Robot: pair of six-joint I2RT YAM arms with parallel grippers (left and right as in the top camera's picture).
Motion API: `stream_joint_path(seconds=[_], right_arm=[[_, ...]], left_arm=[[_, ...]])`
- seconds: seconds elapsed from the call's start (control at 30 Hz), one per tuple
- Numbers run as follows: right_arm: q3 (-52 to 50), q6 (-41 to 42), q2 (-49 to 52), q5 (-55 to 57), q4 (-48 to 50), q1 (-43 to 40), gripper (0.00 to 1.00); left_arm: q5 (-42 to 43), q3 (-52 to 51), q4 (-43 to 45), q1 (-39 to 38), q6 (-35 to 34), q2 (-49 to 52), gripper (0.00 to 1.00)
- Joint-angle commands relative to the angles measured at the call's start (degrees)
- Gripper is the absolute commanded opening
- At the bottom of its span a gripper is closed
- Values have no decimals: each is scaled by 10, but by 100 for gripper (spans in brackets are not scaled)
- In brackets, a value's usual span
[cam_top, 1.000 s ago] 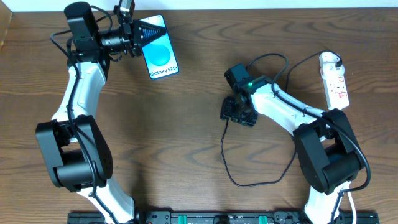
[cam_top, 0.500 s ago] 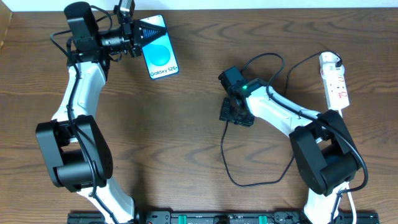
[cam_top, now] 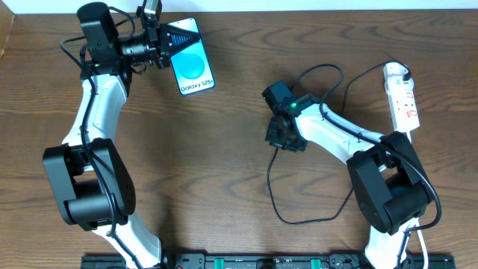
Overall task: Plug charger to phone and switch on socket
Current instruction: 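Lower the right gripper onto the black cable's connector end and grasp it, then lift the connector with the right gripper toward the phone's bottom port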
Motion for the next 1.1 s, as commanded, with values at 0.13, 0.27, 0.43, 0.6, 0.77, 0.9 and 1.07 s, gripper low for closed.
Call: stream_joint_path(seconds=[0.13,0.27,0.43,0.6,0.77,0.9,1.07], right_arm=[[-6,9,27,3,5,9,18],[-6,9,27,3,6,12,18],[-6,13,27,3,9,12,10],[-6,14,27,3,12,12,5],[-6,14,27,-30,39,7,1],[6,-61,27,-211,111,-31,1],[9,-147,27,-524,216,-97,1]], left_arm=[[17,12,3,-1,4,-17,7],[17,12,3,0,4,-17,7],[17,12,3,0,4,-17,7],[17,12,3,-1,4,-17,7],[17,12,3,0,4,-17,8],[17,12,4,0,4,-17,7],[16,12,4,0,4,-17,7]])
